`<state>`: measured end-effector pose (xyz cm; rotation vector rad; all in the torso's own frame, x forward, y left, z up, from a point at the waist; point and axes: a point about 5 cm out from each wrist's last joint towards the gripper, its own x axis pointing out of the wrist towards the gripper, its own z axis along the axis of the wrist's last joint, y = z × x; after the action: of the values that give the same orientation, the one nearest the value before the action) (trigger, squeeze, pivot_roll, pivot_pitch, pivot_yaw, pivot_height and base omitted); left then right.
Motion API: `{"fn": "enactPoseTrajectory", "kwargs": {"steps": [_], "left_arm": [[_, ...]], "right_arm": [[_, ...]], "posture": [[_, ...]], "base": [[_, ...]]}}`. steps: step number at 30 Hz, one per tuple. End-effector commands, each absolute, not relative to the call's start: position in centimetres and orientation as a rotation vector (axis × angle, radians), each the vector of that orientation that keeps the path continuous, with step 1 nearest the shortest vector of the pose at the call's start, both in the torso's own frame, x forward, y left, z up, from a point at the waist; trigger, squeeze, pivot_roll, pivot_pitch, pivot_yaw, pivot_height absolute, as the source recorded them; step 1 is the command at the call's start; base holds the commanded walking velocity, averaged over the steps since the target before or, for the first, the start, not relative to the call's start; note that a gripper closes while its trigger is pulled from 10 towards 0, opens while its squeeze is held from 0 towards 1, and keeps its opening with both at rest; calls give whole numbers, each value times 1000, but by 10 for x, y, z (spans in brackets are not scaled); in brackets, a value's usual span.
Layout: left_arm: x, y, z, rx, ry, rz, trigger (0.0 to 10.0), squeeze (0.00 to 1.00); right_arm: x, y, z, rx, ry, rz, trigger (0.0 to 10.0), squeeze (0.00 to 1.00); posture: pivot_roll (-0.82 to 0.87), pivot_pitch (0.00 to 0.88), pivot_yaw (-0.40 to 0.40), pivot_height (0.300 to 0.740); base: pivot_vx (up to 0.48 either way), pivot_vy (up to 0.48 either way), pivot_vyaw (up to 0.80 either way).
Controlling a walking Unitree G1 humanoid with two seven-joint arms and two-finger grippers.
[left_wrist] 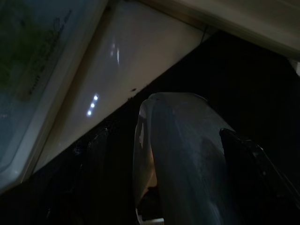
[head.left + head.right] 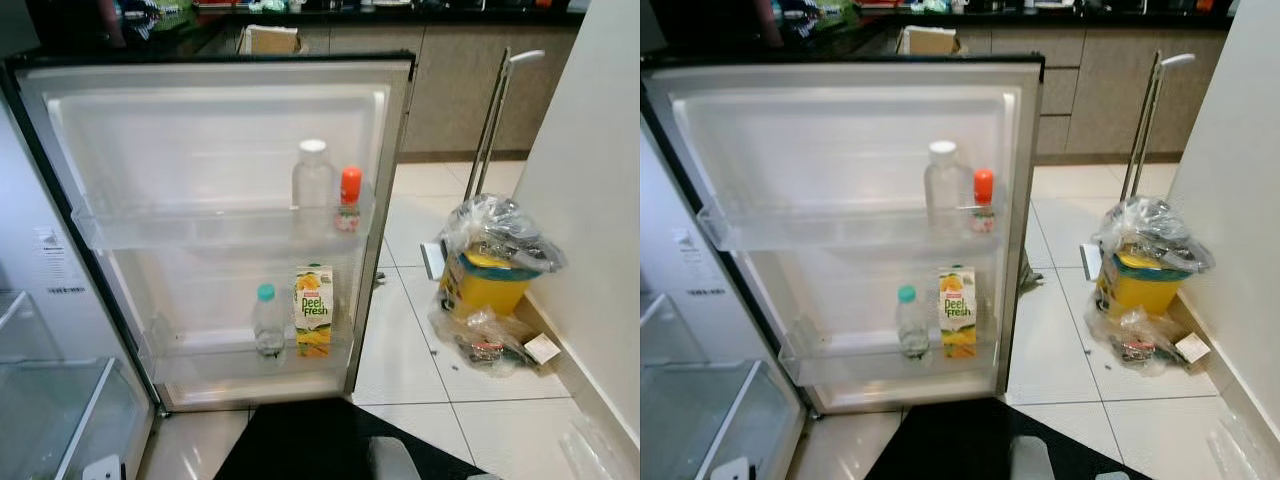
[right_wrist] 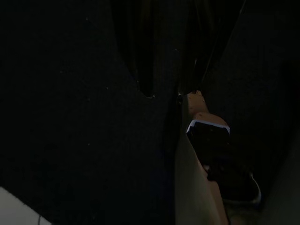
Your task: Restocking fridge
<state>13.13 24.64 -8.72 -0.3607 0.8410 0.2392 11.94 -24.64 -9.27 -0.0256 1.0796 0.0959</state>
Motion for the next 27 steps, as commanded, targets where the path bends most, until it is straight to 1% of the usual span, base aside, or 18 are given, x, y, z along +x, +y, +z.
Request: {"fn": "enactPoseTrajectory", "kwargs": {"steps": [1,3,8,14,21,25,27], "left_arm": [[118,238,-95,-373,913,238,10000,0],[118,238,-95,-373,916,239,10000,0],[118,237,-96,-366,931,240,10000,0],[117,240,-95,-371,920,255,10000,0],[118,239,-95,-364,924,253,10000,0],[119,239,-95,-361,925,251,10000,0],[119,240,-95,-359,925,247,10000,0]], "right_arm": [[122,-244,-92,-1,1063,86,10000,0],[122,-244,-93,2,1065,80,10000,0],[120,-244,-94,-15,1080,75,10000,0],[125,-241,-92,8,1051,99,10000,0],[127,-242,-91,11,1039,112,10000,0],[128,-242,-91,9,1039,113,10000,0],[128,-242,-90,10,1038,114,10000,0]], "posture": [[-108,0,-57,604],[-110,0,-56,609],[-110,0,-58,609],[-110,0,-58,609],[-110,0,-56,638],[-110,0,-56,648],[-110,0,-56,663]], "base": [[0,0,0],[0,0,0],[-466,0,0],[0,0,0],[0,0,0],[0,0,0],[0,0,0]]}}
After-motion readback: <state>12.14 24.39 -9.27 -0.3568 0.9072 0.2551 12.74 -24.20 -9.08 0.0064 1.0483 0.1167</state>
